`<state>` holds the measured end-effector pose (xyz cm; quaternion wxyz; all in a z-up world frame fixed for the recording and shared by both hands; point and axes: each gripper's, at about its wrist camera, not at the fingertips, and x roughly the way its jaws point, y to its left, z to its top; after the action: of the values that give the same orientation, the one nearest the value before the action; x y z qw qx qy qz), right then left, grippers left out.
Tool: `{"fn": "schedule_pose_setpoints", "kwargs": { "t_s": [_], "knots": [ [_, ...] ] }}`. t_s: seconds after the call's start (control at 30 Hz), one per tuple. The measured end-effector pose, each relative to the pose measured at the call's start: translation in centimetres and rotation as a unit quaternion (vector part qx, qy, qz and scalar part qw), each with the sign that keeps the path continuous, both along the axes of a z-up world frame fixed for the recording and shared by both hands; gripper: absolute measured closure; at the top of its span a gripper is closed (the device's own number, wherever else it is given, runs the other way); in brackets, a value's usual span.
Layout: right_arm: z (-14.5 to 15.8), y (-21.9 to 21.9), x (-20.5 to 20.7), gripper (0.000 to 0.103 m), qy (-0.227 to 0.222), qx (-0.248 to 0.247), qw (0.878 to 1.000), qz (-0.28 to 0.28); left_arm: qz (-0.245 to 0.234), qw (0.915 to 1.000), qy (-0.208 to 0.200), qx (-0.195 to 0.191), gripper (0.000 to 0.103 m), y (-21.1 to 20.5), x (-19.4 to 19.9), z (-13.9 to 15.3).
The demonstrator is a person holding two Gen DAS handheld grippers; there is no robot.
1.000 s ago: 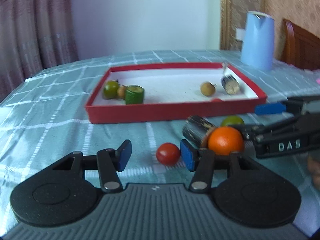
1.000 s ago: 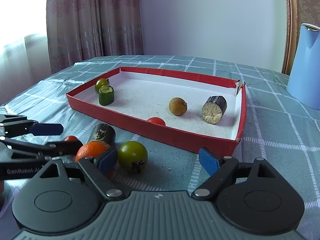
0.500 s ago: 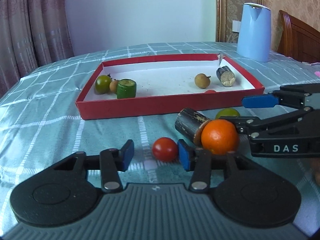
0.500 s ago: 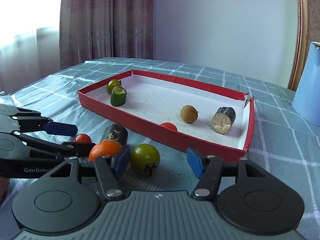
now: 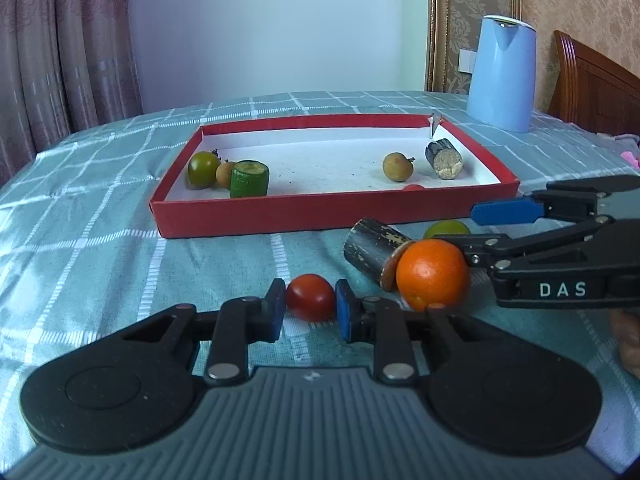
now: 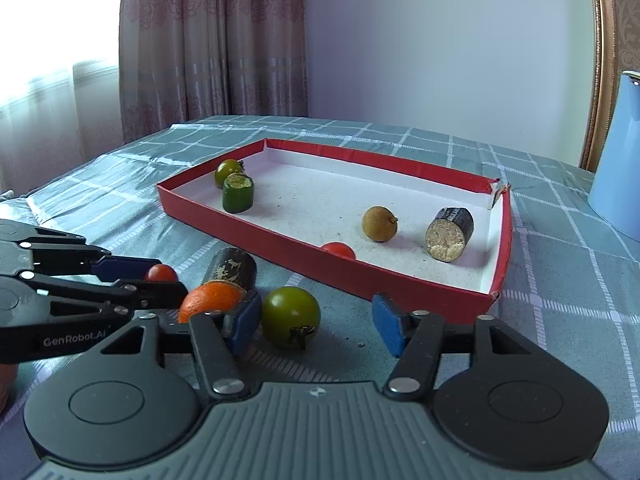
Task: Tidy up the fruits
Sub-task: 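Grasp the small red cherry tomato with the left gripper while the right gripper grasps the green tomato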
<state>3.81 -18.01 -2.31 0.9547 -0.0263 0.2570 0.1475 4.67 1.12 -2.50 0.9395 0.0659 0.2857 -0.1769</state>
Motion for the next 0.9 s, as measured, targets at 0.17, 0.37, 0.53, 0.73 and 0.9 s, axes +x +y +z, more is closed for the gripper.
{"fn": "schedule_pose_setpoints", "kwargs": {
  "t_s": [0.17, 0.37, 0.53, 0.73, 0.9],
  "knots": [
    [0.22, 0.30, -0.67, 0.068, -0.019, -0.007, 1.000, 0.003, 0.009, 1.0000, -0.001, 0.003, 0.079, 0.05, 0.11, 0.00],
    [0.12, 0.51, -0.43, 0.069, -0.005, -0.003, 1.000, 0.018, 0.025, 0.9997, 0.004, 0.002, 0.079, 0.22, 0.55, 0.10],
    [0.04, 0.64, -0.25, 0.068, -0.002, -0.004, 1.000, 0.018, 0.024, 0.9997, 0.006, -0.004, 0.079, 0.40, 0.61, 0.05],
    [0.07, 0.34, -0.17, 0.071, 0.014, 0.008, 1.000, 0.019, 0.024, 0.9996, 0.009, -0.013, 0.079, 0.72, 0.65, 0.06],
    [0.04, 0.34, -0.73, 0.073, 0.010, 0.014, 1.000, 0.013, 0.024, 0.9994, 0.011, -0.020, 0.079, 0.91, 0.68, 0.05]
  ]
}}
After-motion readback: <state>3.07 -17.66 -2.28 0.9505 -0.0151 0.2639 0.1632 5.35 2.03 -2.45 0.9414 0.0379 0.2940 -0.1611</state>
